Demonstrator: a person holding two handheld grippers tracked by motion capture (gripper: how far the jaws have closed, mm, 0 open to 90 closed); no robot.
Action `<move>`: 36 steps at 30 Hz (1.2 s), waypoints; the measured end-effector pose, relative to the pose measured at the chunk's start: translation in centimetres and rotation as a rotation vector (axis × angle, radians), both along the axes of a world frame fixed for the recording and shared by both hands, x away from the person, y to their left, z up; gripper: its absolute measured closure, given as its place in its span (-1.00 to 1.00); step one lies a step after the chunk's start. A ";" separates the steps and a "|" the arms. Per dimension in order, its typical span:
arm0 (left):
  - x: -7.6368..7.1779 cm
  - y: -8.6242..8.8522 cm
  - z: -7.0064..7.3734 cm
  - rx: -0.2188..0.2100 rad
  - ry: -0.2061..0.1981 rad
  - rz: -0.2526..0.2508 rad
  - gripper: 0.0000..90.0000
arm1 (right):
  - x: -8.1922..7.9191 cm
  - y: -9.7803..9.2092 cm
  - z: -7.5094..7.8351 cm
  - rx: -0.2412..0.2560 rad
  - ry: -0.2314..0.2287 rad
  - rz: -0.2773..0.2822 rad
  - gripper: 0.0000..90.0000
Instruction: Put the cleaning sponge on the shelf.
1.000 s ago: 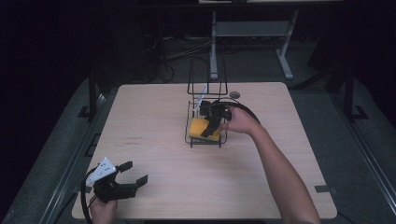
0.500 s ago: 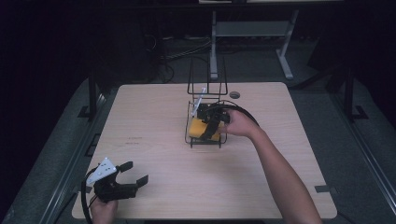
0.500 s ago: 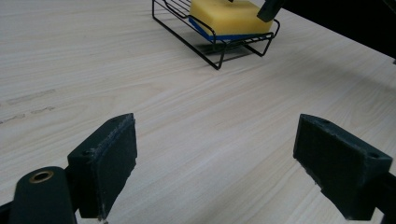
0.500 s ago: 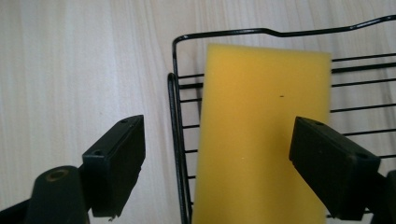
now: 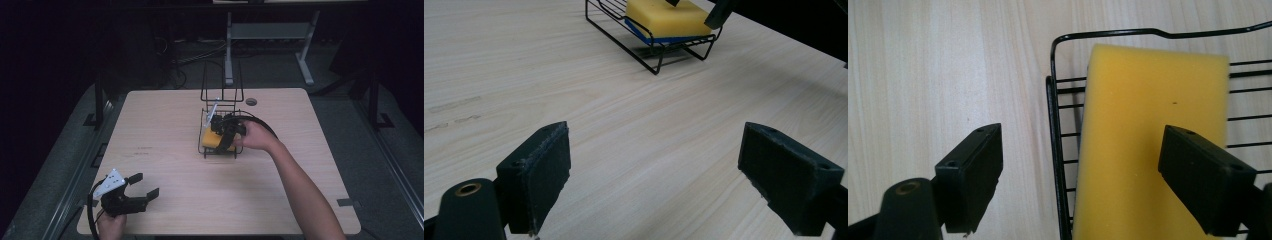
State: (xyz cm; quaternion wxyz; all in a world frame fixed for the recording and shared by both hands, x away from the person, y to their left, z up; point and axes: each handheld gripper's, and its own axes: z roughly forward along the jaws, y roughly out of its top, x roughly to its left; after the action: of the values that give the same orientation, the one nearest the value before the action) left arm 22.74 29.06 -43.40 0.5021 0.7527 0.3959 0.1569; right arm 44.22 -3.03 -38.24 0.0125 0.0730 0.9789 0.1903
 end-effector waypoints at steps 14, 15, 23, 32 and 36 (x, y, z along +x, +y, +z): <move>0.0 -0.2 0.0 -0.002 -0.001 -0.002 -0.71 | -1.3 -0.2 -0.1 0.001 -0.014 0.013 -0.61; 0.0 -0.2 0.0 -0.002 -0.001 -0.002 -0.72 | -1.3 -0.2 -0.1 0.001 -0.014 0.013 -0.61; 0.0 -0.1 0.0 -0.006 -0.002 -0.001 -0.71 | -2.4 -0.1 0.3 0.019 -0.019 0.021 -0.61; 0.0 -0.3 0.0 -0.003 -0.001 -0.002 -0.72 | -3.9 -1.2 0.0 0.028 -0.021 0.022 -0.61; -0.1 -0.4 0.0 -0.003 0.001 -0.007 -0.71 | -4.5 -1.9 -0.5 0.035 -0.016 0.013 -0.61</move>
State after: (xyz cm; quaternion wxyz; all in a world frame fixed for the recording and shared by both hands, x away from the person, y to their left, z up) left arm 22.67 28.67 -43.43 0.5037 0.7533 0.3938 0.1542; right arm 39.76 -4.91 -38.71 0.0178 0.0654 0.9758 0.2078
